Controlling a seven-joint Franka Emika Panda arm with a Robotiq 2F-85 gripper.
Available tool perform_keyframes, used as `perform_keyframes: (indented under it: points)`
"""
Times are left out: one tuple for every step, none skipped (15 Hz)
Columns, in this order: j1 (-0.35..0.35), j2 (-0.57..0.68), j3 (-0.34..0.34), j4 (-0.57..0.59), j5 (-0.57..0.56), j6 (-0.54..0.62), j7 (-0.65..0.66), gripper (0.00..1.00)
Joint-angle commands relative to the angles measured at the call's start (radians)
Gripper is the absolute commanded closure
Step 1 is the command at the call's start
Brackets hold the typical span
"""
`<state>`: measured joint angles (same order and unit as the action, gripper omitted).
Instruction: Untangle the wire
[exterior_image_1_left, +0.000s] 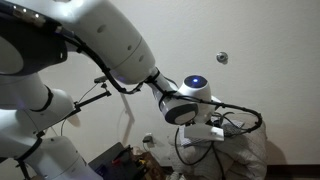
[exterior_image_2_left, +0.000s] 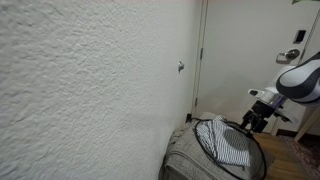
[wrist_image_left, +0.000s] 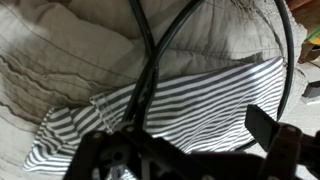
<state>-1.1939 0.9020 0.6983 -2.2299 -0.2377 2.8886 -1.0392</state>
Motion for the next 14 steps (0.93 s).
perform_keyframes:
  points:
    - [0.015,-0.009,-0.008,-0.002,0.040,0.005,-0.028,0.00]
    - [0.015,-0.009,-0.008,-0.002,0.040,0.005,-0.028,0.00]
    - [0.023,-0.010,-0.015,0.000,0.041,0.011,-0.020,0.00]
    - [0.025,-0.006,-0.016,0.004,0.045,0.010,-0.020,0.00]
    - [0.030,-0.006,-0.021,0.006,0.048,0.012,-0.017,0.00]
    - [0.038,-0.005,-0.028,0.009,0.052,0.023,-0.012,0.00]
    - [0.041,-0.002,-0.031,0.014,0.055,0.018,-0.015,0.00]
    - [0.050,-0.001,-0.038,0.018,0.059,0.024,-0.011,0.00]
    - [0.053,0.003,-0.040,0.025,0.063,0.016,-0.013,0.00]
    - [0.063,0.003,-0.048,0.029,0.065,0.020,-0.011,0.00]
    - [0.067,0.006,-0.051,0.034,0.068,0.020,-0.011,0.00]
    - [0.072,0.009,-0.055,0.040,0.071,0.015,-0.012,0.00]
    - [0.081,0.011,-0.063,0.045,0.074,0.019,-0.009,0.00]
    - [0.088,0.014,-0.068,0.051,0.076,0.017,-0.009,0.00]
